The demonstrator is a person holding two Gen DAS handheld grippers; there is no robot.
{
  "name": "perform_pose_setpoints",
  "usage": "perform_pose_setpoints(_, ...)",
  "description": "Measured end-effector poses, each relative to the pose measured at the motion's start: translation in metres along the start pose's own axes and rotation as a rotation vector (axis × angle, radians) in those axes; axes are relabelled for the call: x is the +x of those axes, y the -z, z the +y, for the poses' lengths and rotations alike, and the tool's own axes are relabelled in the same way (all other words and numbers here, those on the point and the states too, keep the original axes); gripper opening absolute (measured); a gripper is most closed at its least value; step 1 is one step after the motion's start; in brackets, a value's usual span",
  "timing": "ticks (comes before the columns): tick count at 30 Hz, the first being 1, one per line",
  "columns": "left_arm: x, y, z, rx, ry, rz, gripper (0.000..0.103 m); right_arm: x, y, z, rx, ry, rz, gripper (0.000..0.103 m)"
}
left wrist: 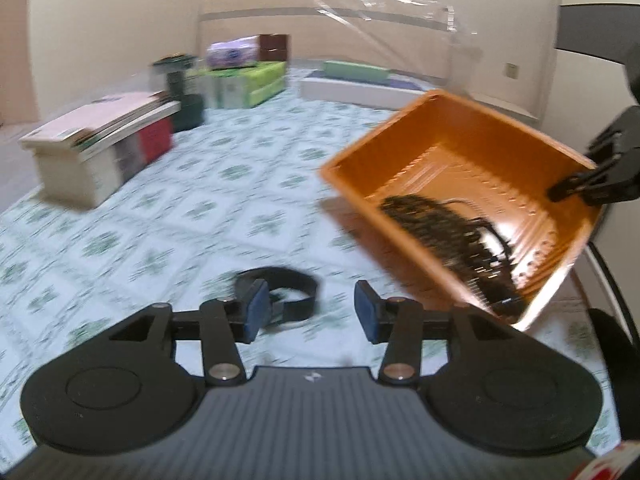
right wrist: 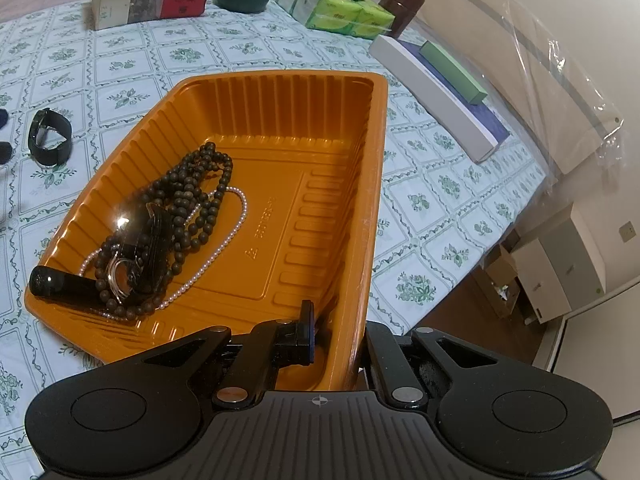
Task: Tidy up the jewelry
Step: 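Move the left tool to the black wristwatch and grasp its case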
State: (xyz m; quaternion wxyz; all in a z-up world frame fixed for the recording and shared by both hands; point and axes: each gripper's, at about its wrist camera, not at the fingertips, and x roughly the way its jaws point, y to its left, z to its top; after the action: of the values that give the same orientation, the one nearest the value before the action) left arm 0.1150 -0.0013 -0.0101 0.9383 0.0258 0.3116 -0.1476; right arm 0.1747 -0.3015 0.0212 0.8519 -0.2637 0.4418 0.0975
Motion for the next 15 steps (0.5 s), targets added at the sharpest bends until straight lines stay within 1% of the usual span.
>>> perform_pose_setpoints(3,0.001,0.006,0.014,-0.017,-0.041,0.011,0.052,0.000,0.000,0.000,0.000,0.000,0.000,0.006)
perform_pose_setpoints(5,0.003,0.008,0.020,-0.022,-0.058,0.011,0.066,0.000,0.000,0.000,-0.001,0.000,0.000,0.006)
perform_pose_setpoints(6,0.006,0.009,0.022,-0.020,-0.061,0.013,0.067,0.000,0.000,0.000,-0.001,0.000,0.000,0.006)
perform_pose_setpoints(7,0.008,0.009,0.022,-0.012,-0.059,0.014,0.068,0.000,0.000,0.000,-0.001,0.000,0.000,0.006)
perform_pose_setpoints(9,0.016,0.009,0.023,0.017,-0.041,0.017,0.076,0.000,0.000,0.000,-0.001,-0.001,0.000,0.006)
perform_pose_setpoints(10,0.021,0.009,0.023,0.037,-0.027,0.026,0.081,0.000,0.000,0.000,-0.001,-0.001,0.000,0.006)
perform_pose_setpoints(12,0.030,0.009,0.025,0.077,0.001,0.021,0.083,0.000,0.000,0.000,0.000,-0.001,0.000,0.006)
perform_pose_setpoints(15,0.045,0.010,0.030,0.120,0.014,0.040,0.083,0.000,0.001,0.000,0.001,-0.002,0.001,0.006)
